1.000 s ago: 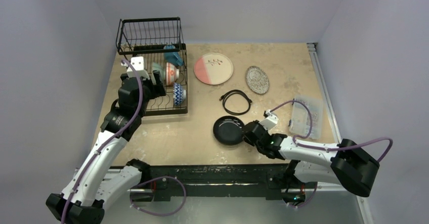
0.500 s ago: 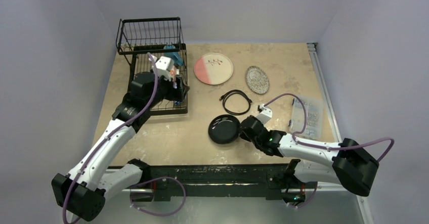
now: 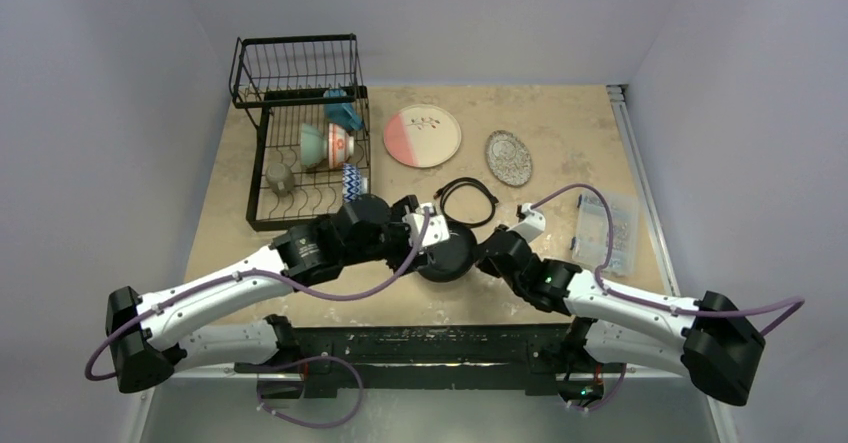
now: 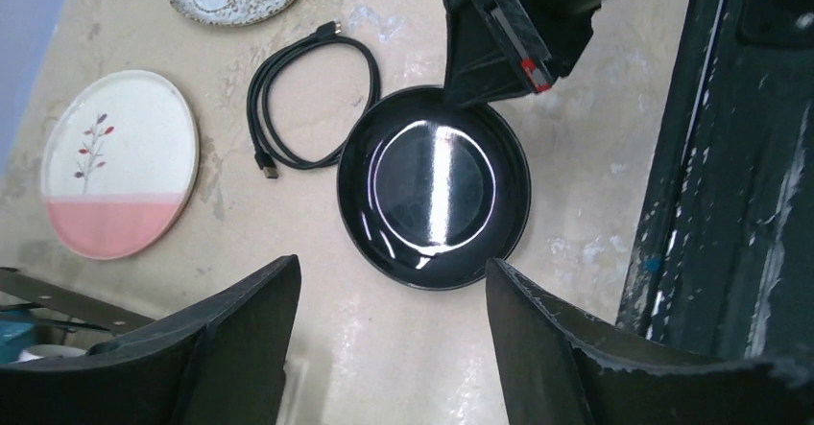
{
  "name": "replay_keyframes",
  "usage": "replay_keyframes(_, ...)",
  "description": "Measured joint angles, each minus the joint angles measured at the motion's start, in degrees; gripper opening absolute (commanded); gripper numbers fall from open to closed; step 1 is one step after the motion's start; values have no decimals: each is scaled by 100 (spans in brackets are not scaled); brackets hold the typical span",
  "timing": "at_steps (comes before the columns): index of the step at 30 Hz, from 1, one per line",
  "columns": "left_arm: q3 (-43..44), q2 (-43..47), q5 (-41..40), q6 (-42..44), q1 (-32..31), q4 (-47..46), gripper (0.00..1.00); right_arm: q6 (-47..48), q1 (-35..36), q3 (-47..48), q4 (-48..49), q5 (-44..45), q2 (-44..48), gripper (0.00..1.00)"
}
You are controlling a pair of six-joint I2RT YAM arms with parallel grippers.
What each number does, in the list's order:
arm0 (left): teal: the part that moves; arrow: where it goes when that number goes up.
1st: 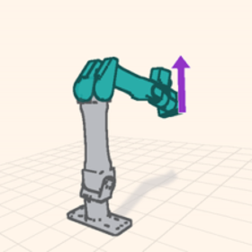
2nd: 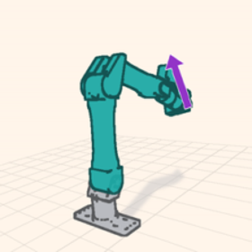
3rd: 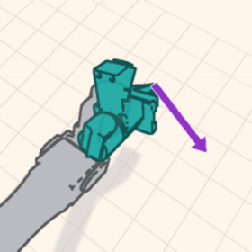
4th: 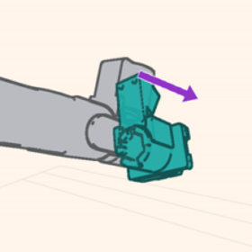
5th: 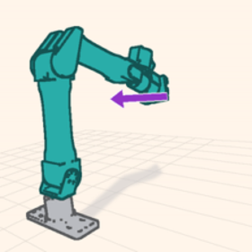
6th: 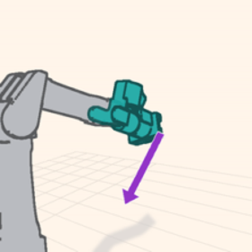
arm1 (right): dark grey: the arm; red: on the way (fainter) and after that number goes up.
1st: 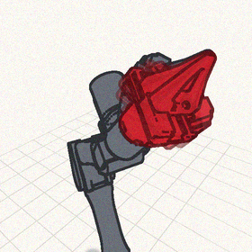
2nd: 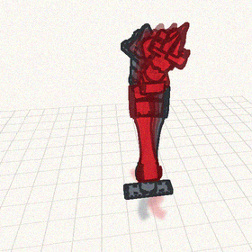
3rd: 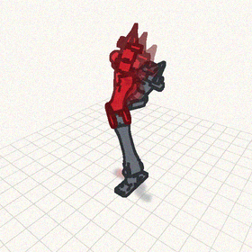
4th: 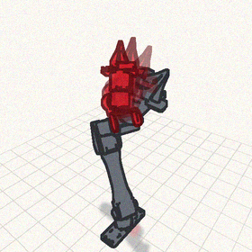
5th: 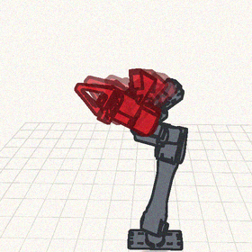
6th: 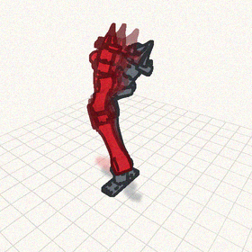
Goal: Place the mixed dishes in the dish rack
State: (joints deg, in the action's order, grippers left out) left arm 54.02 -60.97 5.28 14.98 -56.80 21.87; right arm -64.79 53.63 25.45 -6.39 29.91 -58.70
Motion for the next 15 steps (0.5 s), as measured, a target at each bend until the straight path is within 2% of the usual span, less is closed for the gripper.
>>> replay_keyframes(8, -435, -326, -1482, 1250, -1414, 31, 73, -96, -20, -66, -31, -203, 555, 0)
replay_keyframes(15, -691, -1327, -2785, 1963, -2422, -52, 72, -179, -46, -63, -44, -334, 782, 0)
